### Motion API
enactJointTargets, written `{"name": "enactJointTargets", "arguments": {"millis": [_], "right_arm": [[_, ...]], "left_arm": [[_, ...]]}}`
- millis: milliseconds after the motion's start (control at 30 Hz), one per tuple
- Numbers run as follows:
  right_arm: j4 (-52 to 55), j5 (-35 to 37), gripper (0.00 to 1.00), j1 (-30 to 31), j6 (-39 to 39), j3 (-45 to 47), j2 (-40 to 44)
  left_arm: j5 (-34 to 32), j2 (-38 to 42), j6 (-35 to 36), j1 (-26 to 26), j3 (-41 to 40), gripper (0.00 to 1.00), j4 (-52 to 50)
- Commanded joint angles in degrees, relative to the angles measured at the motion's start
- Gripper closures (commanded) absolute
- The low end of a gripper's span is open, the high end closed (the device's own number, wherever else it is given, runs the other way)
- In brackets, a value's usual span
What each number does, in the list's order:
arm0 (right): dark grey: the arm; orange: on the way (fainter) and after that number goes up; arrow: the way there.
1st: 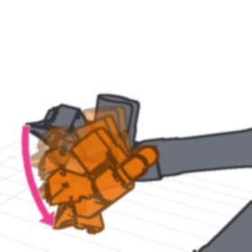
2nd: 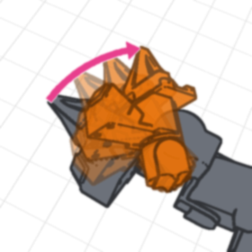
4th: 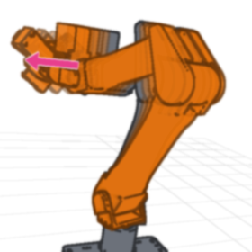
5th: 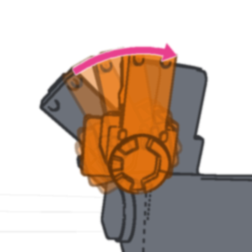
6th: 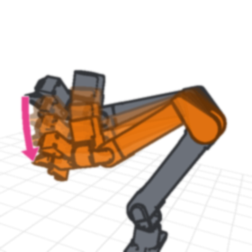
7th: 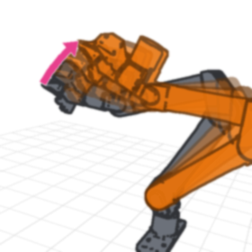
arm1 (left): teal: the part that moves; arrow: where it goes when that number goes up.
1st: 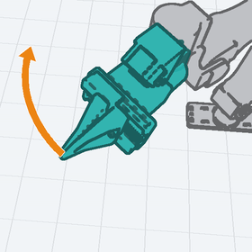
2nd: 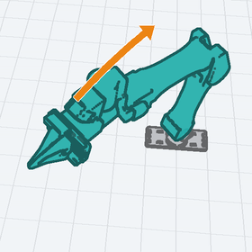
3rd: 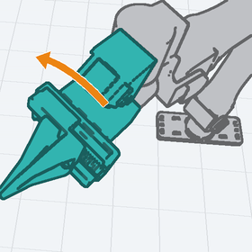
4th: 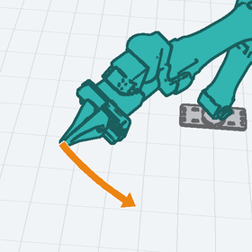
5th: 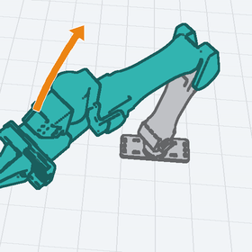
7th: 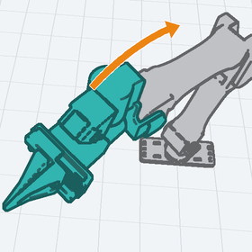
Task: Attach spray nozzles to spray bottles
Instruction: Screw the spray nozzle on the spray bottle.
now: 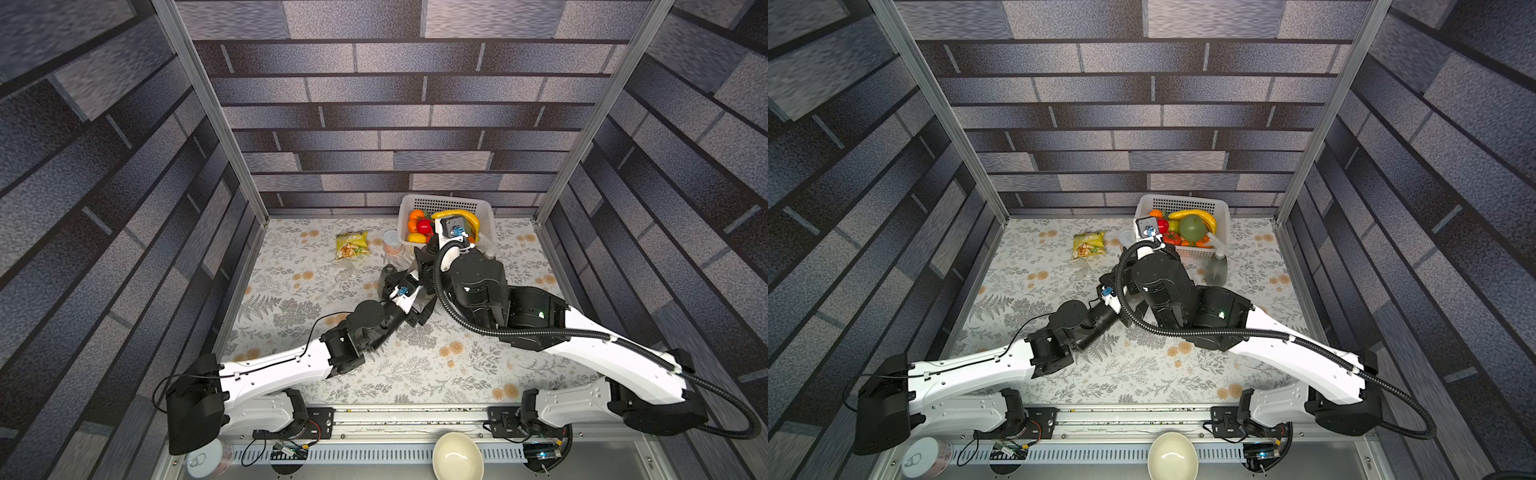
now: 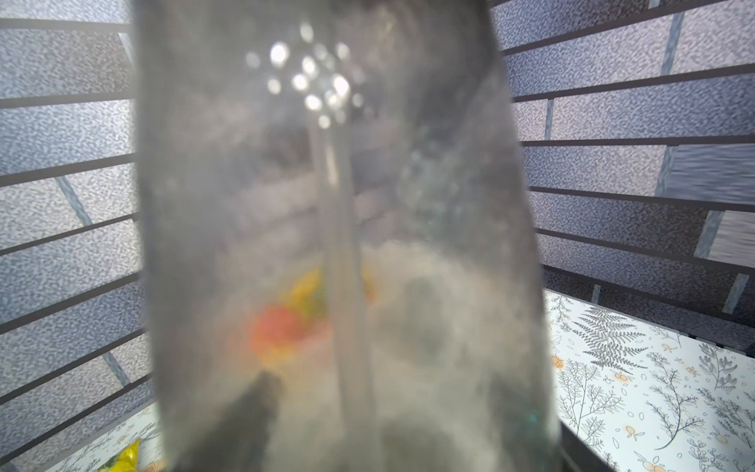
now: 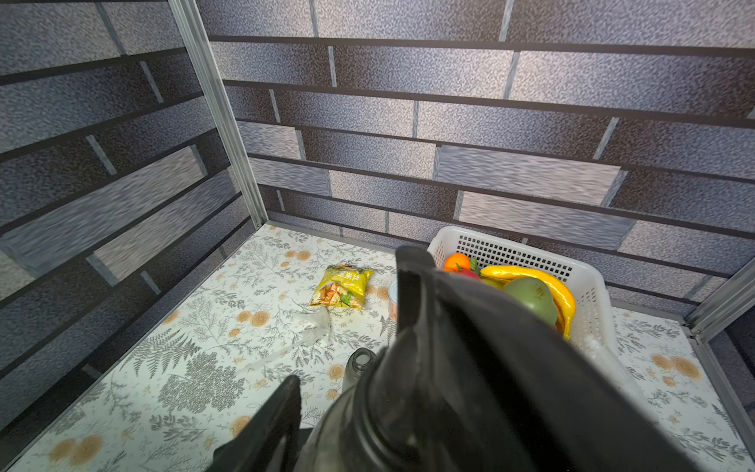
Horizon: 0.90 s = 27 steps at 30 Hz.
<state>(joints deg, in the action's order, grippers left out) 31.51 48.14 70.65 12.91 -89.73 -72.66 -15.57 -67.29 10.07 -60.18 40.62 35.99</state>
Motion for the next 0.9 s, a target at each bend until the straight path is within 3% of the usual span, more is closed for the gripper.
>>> {"name": "enactJointTargets", "arguments": {"millis": [0, 300, 433, 567, 633, 733, 867], "right_arm": [[5.9, -5.5, 0.29, 0.7, 0.4, -1.7, 3.0], [9.6, -19.7, 0.24, 0.7, -1.3, -1.3, 7.4], [9.8, -22.9, 0.26, 0.7, -1.3, -0.7, 9.5], [9.8, -23.5, 0.39, 0.7, -2.8, 1.0, 13.4], [10.4, -18.3, 0.49, 0.5, -4.9, 2.1, 15.6], [9.7, -17.0, 0.58, -2.1, -8.0, 3.6, 17.1], [4.4, -36.2, 0.59, -12.0, -11.3, 7.0, 19.0]], "left_arm": [[3.4, 2.2, -0.3, 1.4, -1.1, 0.36, 2.1], [9.2, 4.8, -3.3, 5.2, -3.2, 0.36, 1.0], [10.8, 5.5, -3.5, 6.2, -3.9, 0.36, 1.0], [14.3, 6.7, -4.9, 7.7, -4.5, 0.36, 0.5], [15.6, 7.5, -5.0, 8.2, -4.7, 0.36, -0.2], [18.6, 8.5, -5.4, 8.7, -4.9, 0.36, -1.1], [24.0, 9.3, -6.5, 8.8, -4.8, 0.36, -1.8]]}}
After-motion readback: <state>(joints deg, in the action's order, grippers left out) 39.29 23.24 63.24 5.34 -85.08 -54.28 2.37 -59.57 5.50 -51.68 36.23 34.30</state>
